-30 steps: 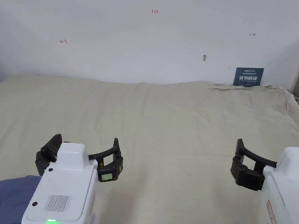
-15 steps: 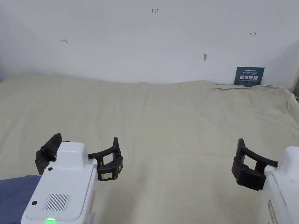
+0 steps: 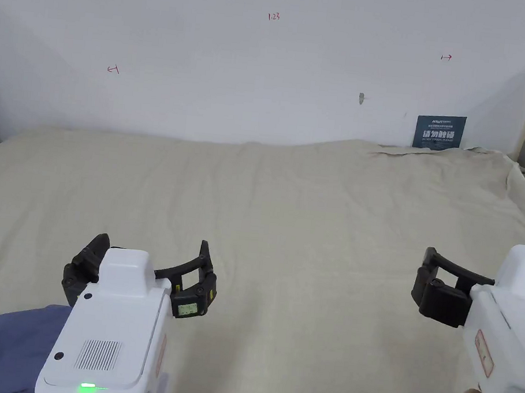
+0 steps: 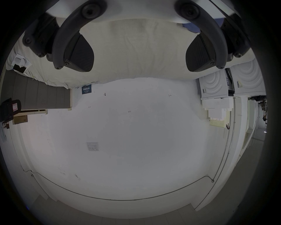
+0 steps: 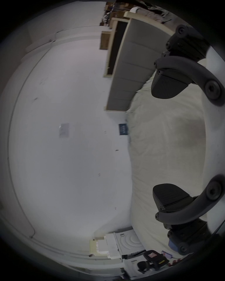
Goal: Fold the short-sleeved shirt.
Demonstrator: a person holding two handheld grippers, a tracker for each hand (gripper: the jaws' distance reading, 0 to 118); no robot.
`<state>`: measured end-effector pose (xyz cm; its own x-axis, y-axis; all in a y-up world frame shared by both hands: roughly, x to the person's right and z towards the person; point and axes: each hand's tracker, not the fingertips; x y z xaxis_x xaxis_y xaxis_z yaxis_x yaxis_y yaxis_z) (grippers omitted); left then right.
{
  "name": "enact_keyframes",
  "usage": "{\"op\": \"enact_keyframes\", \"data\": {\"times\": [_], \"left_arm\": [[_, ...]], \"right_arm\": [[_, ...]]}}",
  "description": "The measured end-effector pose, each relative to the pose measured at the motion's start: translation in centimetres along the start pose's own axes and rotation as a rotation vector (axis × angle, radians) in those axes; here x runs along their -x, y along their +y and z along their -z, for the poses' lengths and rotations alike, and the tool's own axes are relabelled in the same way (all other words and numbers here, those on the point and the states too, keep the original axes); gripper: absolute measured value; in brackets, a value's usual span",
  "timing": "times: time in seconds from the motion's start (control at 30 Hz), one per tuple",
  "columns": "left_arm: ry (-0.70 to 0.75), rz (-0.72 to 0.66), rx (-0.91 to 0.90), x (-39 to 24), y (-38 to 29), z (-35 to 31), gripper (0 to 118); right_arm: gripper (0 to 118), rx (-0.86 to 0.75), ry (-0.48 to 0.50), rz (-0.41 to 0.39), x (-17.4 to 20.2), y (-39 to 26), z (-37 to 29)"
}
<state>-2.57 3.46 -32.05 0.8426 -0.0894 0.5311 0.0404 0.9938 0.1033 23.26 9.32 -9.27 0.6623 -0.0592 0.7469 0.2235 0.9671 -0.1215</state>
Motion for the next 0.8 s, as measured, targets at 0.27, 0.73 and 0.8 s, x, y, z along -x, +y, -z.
{"op": "enact_keyframes", "data": {"times": [0.27, 0.73, 0.8], "left_arm": [[-0.003, -0.007, -0.003, 0.1, 0.2, 0.1, 118], [0.007, -0.017, -0.014, 0.6, 0.4, -0.1, 118], [0.009, -0.016, -0.017, 0.7, 0.5, -0.1, 118]], "right_arm": [[112, 0.253, -0.144, 0.085, 0.1, 0.6, 1.7], [112, 0.216, -0.115, 0.077, 0.4, 0.8, 1.6], [112, 0.155, -0.099, 0.037, 0.6, 0.5, 1.4]]}}
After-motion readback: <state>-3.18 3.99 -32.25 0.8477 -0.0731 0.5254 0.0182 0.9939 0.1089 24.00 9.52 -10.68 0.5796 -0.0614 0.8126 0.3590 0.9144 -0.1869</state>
